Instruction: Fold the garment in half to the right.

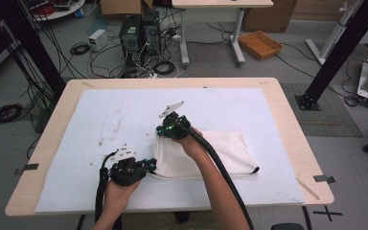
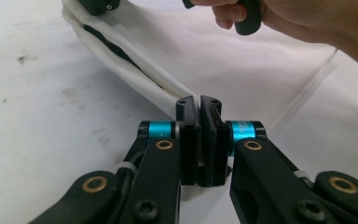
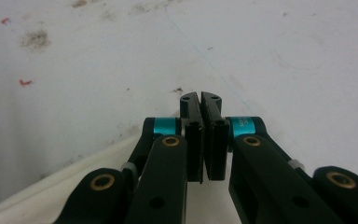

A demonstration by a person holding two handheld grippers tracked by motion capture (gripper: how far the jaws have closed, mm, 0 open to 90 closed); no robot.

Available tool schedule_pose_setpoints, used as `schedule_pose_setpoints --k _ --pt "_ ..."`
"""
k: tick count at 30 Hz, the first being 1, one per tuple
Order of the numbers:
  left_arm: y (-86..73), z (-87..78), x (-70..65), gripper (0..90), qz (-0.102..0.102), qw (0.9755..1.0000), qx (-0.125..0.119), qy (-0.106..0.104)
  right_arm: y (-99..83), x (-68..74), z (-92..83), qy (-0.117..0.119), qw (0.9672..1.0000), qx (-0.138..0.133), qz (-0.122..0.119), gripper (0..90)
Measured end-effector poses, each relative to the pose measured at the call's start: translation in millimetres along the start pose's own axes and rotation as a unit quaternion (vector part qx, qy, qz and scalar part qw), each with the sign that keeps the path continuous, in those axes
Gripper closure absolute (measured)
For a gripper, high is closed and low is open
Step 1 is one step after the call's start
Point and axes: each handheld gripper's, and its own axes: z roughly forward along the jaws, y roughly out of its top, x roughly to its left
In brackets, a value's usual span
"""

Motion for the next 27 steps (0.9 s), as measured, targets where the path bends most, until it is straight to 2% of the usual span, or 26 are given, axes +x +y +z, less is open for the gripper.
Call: schedule_pose_setpoints --k 5,9,15,19,27 --pt "13.6 14.4 -10.9 86.0 -0.003 0.9995 -0.004 -0.031 -6.5 -11.9 -23.1 -0.004 0.9997 -0.021 0.014 88.6" --pt "28.0 28.5 -24.0 86.0 0.008 0.9991 0.0 -0.041 -13.7 -21.7 -39.5 -0.01 0.9989 -0.037 0.028 88.6" --pt "46.1 44.1 -40.6 86.0 0.01 0.9982 -0.001 -0.059 -34.2 -37.3 -63.6 -0.026 0.9969 -0.055 0.049 88.6" --pt "56.5 58.0 -51.8 86.0 0.012 0.9972 0.005 -0.073 -51.0 -48.9 -82.6 -0.033 0.9941 -0.075 0.071 88.6" --pt "77.3 92.0 -77.7 86.0 0.023 0.9952 0.022 -0.093 -81.7 -70.9 -118.3 -0.063 0.988 -0.096 0.103 88.6"
